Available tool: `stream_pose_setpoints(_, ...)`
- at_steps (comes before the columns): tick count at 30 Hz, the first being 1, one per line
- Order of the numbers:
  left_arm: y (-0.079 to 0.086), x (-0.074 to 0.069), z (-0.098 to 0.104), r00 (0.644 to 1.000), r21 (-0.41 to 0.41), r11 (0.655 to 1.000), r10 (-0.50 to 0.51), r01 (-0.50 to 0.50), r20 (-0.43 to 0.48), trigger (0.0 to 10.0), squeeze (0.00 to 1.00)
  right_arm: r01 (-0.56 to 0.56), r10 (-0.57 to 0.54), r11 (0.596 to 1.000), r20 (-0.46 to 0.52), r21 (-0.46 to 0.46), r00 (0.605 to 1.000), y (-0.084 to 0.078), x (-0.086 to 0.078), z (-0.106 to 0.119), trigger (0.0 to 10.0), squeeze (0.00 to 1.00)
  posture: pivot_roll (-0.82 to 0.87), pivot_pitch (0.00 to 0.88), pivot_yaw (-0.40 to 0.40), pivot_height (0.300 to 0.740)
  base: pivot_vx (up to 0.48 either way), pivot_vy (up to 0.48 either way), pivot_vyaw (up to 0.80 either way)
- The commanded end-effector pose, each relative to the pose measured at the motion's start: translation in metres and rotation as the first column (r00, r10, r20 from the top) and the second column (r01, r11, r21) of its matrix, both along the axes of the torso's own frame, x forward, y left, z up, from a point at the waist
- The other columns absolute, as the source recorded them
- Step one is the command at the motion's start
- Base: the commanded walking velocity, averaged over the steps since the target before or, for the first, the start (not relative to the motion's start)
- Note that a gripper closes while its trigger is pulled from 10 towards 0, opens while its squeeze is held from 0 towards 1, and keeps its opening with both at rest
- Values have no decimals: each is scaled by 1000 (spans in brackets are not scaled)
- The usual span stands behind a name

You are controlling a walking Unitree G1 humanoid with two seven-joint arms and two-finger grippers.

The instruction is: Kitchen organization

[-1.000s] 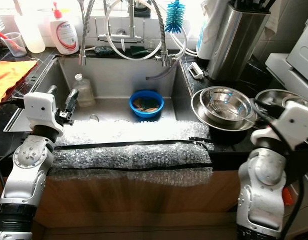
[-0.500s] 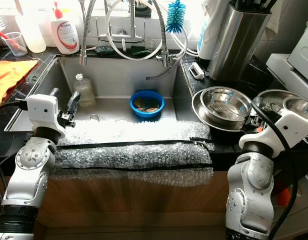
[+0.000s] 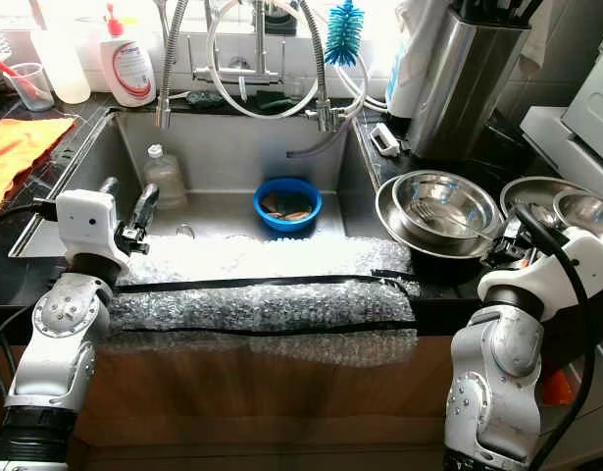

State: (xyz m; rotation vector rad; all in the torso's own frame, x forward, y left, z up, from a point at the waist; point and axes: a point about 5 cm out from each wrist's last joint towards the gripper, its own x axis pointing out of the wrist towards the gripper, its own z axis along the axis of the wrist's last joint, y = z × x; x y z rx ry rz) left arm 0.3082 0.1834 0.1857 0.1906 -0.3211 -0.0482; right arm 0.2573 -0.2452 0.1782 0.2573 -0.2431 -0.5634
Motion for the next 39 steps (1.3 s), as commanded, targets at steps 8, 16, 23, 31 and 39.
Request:
stream_pose_setpoints(8, -6, -1, 2, 1000, 17, 1000, -16, 15, 22, 10000, 0, -30, 30, 999, 7, 16, 1000, 3, 2, 0, 10000, 0, -76, 11, -82, 740, 0, 0, 0)
stream_pose_setpoints(16, -5, -3, 1, 1000, 21, 1000, -12, 11, 21, 10000, 0, -50, 50, 998, 15, 39, 999, 7, 6, -1, 10000, 0, -67, 8, -86, 740, 0, 0, 0)
stream_pose_setpoints(23, -7, -3, 2, 1000, 17, 1000, -17, 17, 23, 10000, 0, -63, 58, 989, 44, 133, 997, 8, 8, -3, 10000, 0, -67, 17, -89, 740, 0, 0, 0)
stream_pose_setpoints(31, -6, -3, 2, 1000, 13, 1000, -11, 10, 26, 10000, 0, -29, 17, 984, 73, 176, 997, 2, 5, -3, 10000, 0, -67, 28, -94, 740, 0, 0, 0)
stream_pose_setpoints(39, -9, -2, 2, 1000, 13, 1000, -16, 15, 23, 10000, 0, -46, 26, 987, 126, 154, 992, 8, 2, 7, 10000, 0, -77, 42, -94, 740, 0, 0, 0)
